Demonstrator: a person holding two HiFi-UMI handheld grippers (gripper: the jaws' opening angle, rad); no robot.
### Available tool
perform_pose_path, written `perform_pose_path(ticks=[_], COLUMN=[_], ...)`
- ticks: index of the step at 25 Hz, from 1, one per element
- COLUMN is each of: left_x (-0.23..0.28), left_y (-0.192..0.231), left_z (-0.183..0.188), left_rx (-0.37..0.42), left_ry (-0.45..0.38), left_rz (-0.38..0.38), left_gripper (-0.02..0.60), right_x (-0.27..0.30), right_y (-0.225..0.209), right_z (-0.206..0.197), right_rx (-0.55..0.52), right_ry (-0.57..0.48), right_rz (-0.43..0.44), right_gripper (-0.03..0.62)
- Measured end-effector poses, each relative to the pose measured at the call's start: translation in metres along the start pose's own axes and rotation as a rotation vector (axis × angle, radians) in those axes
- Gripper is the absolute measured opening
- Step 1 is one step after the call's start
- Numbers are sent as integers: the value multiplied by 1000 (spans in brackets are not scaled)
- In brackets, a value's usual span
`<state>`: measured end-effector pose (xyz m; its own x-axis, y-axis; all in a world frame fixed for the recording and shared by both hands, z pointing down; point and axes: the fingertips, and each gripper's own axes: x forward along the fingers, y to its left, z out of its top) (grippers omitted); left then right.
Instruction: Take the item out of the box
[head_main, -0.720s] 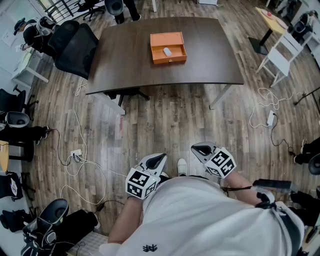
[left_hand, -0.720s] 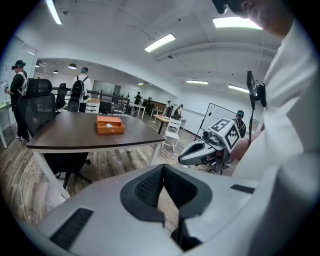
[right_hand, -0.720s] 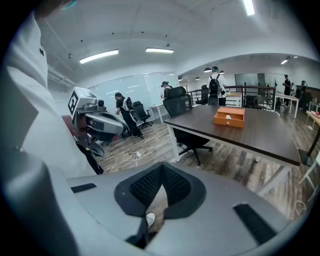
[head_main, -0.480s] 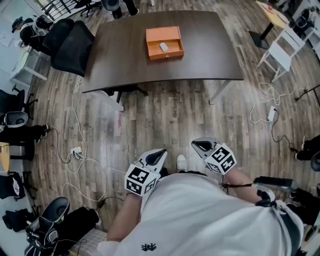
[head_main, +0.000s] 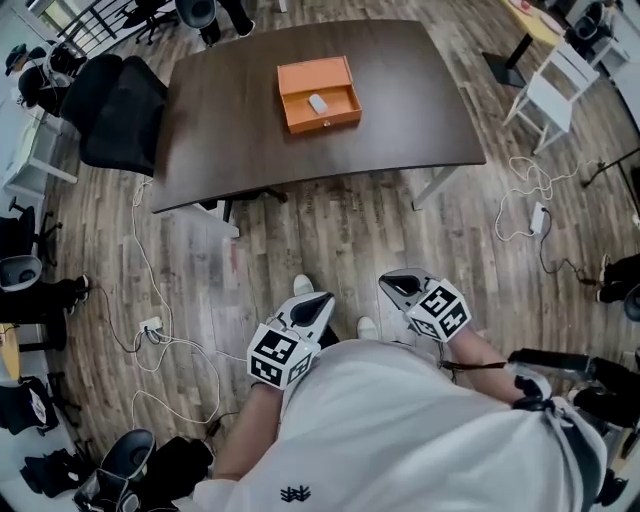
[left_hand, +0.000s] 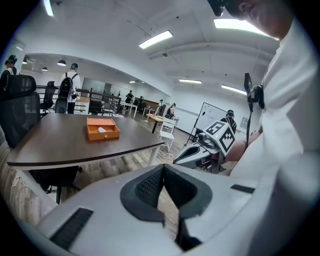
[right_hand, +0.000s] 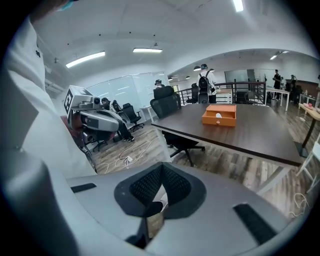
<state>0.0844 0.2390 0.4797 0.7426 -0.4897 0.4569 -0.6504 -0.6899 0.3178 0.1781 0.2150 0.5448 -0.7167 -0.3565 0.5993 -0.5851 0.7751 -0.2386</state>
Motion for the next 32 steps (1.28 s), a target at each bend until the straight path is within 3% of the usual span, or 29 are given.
perform_pose_path(ticks=[11, 13, 14, 20, 25, 32], left_x=[-13, -18, -19, -13, 22, 78], left_y=[142, 163, 175, 224, 261, 309], left_z=[53, 52, 51, 69, 99, 157], left_rx=[79, 85, 84, 61, 33, -7], left_ry=[34, 44, 50, 27, 35, 35], left_rz=[-163, -175, -176, -150, -114, -33], left_gripper=[12, 12, 12, 14, 31, 32], right_x=[110, 125, 132, 157, 180, 226], right_y=[-46, -52, -55, -95, -178, -296], right_z=[109, 121, 127, 154, 192, 249], right_rx=[30, 43, 48, 89, 132, 115], right_ry=[-8, -11, -13, 6, -9, 10], right_rz=[-159, -183, -190, -235, -263, -246], right_gripper=[5, 51, 76, 77, 81, 118])
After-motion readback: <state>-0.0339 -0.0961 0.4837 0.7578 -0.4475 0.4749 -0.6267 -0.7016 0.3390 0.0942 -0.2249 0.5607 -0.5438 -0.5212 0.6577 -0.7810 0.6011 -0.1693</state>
